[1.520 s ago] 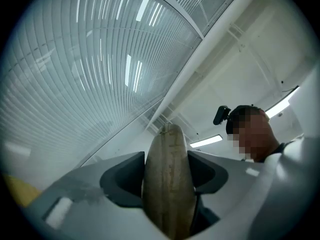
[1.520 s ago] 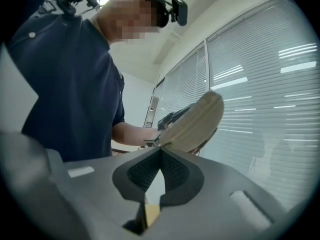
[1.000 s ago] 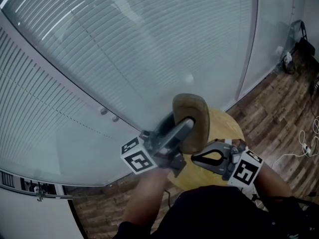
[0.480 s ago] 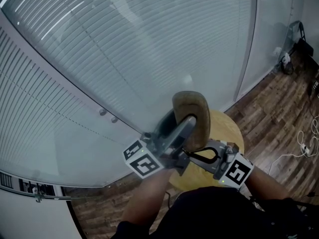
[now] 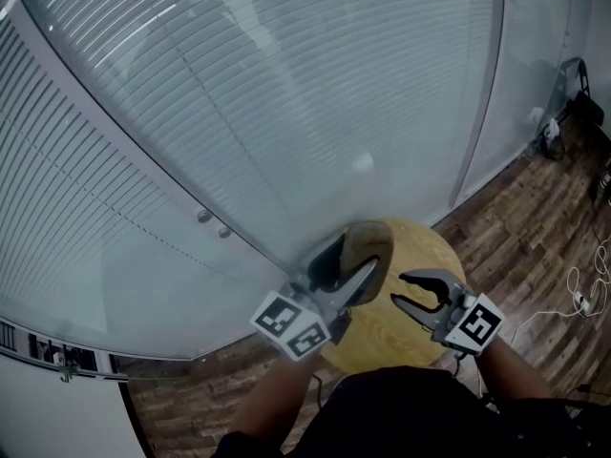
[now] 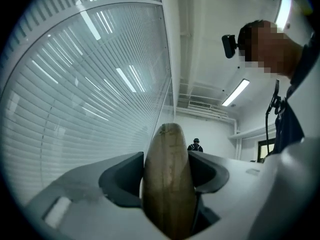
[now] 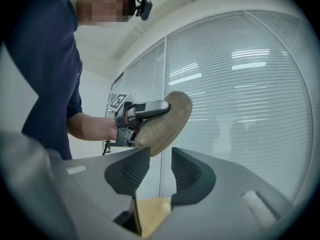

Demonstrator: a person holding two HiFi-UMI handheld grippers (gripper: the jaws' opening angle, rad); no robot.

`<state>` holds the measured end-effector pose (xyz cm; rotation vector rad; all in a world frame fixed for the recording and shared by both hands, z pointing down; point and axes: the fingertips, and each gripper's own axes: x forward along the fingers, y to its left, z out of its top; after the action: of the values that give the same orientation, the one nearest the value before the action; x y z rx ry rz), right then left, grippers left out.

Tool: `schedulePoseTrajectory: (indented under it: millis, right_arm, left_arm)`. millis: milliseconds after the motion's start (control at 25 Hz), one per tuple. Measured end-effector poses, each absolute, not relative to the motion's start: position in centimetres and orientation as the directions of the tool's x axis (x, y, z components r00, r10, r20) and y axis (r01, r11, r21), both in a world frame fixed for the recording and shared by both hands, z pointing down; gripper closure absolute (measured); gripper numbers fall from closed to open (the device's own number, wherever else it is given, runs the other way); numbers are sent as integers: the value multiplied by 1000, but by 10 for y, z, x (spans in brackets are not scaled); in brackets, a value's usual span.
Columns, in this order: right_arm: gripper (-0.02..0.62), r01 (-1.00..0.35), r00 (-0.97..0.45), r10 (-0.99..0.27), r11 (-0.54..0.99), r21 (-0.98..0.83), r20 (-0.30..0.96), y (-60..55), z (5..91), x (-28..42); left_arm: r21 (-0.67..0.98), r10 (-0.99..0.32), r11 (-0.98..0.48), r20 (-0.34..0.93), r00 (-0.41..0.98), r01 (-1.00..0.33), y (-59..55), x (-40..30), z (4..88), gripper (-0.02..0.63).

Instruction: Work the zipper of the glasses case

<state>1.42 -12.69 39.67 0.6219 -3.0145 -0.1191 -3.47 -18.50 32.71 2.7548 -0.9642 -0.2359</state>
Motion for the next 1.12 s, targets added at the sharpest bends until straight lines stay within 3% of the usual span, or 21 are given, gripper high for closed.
schedulePoseTrajectory:
  millis: [120,200,320,480,840,1120]
  right_arm:
    - [478,-504,-863,-505,863,25,29,-140,406,42]
    - [545,-602,-799,-601,798,-40,33,-153,418,60]
    - [558,-683,-727,-685,714,-156,50,-162,436,76]
    - [586,-786,-615,-787,608,-112,43,-163,451,103]
    - [589,-867,-487,-872,473,-156,60,-163,457,132]
    - [589,-871,-474,-879,460,-171,51,-151,451,145]
  left_arm:
    - [204,-646,-754,-57,762,-624,-171,-45,355,324]
    - [177,-668,-734,-16,744,-656,-159,-52,386,324]
    - [200,-696,-697,41,717,-689,-150,-61,433,324]
    - [205,-712,-674,77,698,-710,-152,-76,459,324]
    - [179,-731,-656,93,676,-734,-161,-81,460,324]
    - [137,-677,-711,132,724,-690,-148,-59,479,324]
